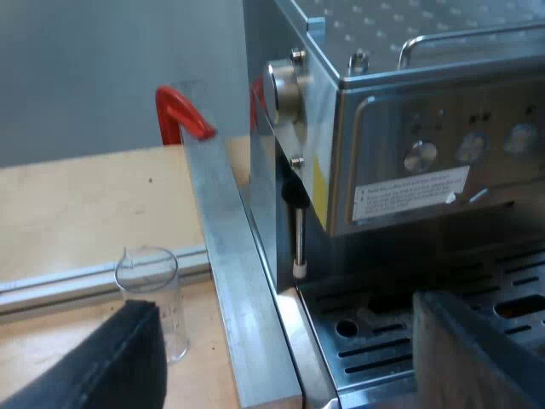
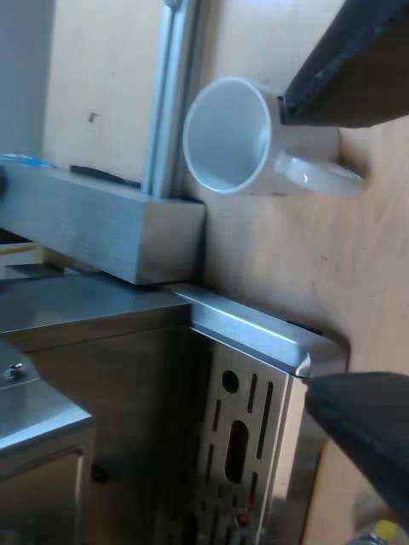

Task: Grind coffee beans and then tamp

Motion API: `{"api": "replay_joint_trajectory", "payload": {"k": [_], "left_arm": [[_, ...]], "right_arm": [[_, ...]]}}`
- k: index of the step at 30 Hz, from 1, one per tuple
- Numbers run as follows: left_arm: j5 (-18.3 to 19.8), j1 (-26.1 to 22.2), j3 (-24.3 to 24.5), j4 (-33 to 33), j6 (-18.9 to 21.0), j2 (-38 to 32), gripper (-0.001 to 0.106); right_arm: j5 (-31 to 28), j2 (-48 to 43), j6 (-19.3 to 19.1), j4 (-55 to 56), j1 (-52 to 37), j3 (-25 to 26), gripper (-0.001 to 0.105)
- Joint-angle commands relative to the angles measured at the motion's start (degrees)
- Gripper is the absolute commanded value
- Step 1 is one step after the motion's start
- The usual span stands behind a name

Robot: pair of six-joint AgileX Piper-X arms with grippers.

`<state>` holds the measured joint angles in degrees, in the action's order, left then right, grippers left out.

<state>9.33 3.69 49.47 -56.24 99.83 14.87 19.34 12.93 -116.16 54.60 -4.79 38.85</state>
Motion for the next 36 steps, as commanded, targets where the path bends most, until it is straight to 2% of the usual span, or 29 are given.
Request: {"api": "replay_joint_trajectory", "payload": {"k": [1,11,21,29,36], "left_arm": [[-1.02,0.10,-0.35,-1.49,-1.43,-2.29,0.063],[-2.70,0.10,-4.63,-6.90,-2.22,-9.80,0.063],[-3.27,0.10,-9.39,-8.37,-2.44,-22.63,0.063],[-9.33,0.10,-12.09,-6.40,-1.05,-23.38,0.063],[-9.33,0.10,-17.57,-1.28,-0.91,-23.38,0.063]], "right_arm": [[-1.56,-4.69,-0.94,0.72,-0.34,0.47,0.062],[-2.84,-15.75,-0.94,1.12,-0.34,0.47,0.062],[-2.36,-15.99,-0.94,1.35,-0.34,-0.38,0.062],[-2.36,-15.99,-0.94,1.35,-0.34,-0.47,0.062],[-2.36,-15.99,-0.64,1.35,-0.34,-1.04,0.062]]}}
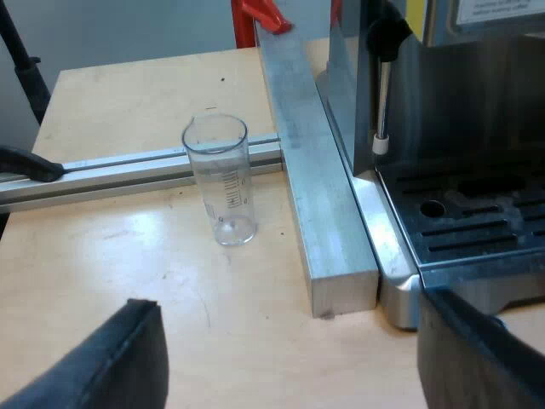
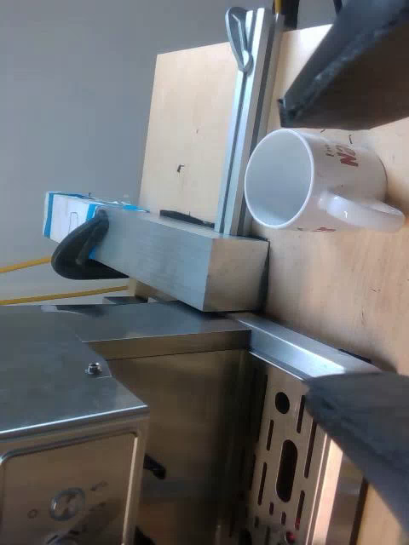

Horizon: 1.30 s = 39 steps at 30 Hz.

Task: Grind coffee beans and then tamp

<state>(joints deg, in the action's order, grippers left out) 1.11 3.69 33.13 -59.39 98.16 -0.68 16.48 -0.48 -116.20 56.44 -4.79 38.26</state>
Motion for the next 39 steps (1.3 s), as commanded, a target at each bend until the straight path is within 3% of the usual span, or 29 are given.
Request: {"api": "replay_joint_trajectory", "payload": {"k": [1,8,17,39], "left_arm": [[-1.11,0.10,-1.65,2.06,0.76,-7.83,0.063],[-1.11,0.10,-5.09,3.78,0.76,-7.83,0.063],[-1.11,0.10,-5.27,4.15,0.64,-7.83,0.063],[-1.11,0.10,-5.27,4.15,0.64,-7.83,0.063]], "right_arm": [[0.50,-2.59,-0.59,-0.49,-0.34,-0.71,0.062],[0.50,-2.59,-0.60,-0.49,-0.34,-4.97,0.062],[0.50,-2.48,-0.60,-0.94,-0.34,-10.52,0.062],[-0.02,-2.48,-0.60,-1.19,-0.34,-10.58,0.062]]}}
